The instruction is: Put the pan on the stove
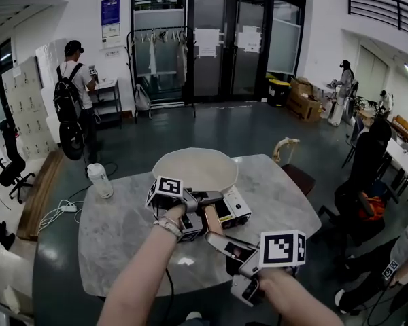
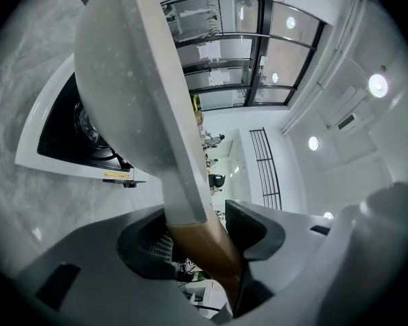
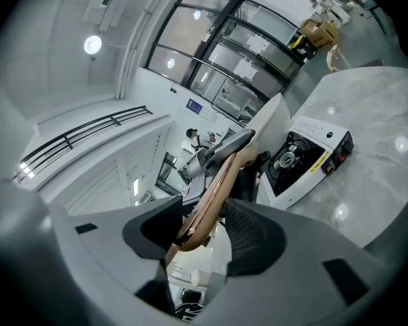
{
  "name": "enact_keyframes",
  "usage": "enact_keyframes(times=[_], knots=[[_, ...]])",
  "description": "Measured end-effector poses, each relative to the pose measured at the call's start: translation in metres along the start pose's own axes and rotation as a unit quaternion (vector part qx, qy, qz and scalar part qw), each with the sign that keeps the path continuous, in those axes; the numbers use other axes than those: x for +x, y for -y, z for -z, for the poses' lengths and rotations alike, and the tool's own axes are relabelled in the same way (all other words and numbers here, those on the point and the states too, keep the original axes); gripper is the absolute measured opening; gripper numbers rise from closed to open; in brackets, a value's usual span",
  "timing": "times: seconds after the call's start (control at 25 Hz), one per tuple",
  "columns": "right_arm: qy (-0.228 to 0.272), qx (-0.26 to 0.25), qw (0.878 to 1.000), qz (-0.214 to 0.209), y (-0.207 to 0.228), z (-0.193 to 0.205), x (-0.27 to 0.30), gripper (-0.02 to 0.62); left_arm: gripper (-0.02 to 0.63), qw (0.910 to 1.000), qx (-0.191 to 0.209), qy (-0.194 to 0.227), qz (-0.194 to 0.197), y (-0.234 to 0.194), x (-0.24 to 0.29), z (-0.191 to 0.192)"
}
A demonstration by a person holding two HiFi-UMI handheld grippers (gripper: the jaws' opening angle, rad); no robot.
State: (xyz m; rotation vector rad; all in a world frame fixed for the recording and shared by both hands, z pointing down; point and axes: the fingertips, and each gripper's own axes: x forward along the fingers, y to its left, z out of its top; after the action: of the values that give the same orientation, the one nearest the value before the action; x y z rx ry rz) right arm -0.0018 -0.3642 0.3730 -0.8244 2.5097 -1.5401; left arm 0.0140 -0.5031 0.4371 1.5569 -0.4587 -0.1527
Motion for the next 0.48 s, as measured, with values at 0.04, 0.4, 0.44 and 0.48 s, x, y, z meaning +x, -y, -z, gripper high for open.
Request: enact_keyframes(times=[0.04,0.4,0.44,0.48], knots=[[-0.003,0.000,1.000,0.000,0.002,-0.002,0.000,0.209,0.230,1.0000,-0.004,0.001,0.000,0.000,0.002,-0.001],[-0.045,-0.012,0.999,-0.004,0.022,0.000,0.004,0.207,0.233,0.9991,-0.008,0.042,0.006,-0.024,0.003,-0.013],[-0.046,-0.009,0.999,-0.006,0.023,-0.002,0.004,0.207,0.233,0.9992,-0.009,0.039,0.001,-0.024,0.004,-0.014],[-0.046,-0.004,0.999,-0.008,0.024,-0.003,0.004,0.207,0.233,0.9993,-0.009,0.035,-0.005,-0.025,0.005,-0.014]])
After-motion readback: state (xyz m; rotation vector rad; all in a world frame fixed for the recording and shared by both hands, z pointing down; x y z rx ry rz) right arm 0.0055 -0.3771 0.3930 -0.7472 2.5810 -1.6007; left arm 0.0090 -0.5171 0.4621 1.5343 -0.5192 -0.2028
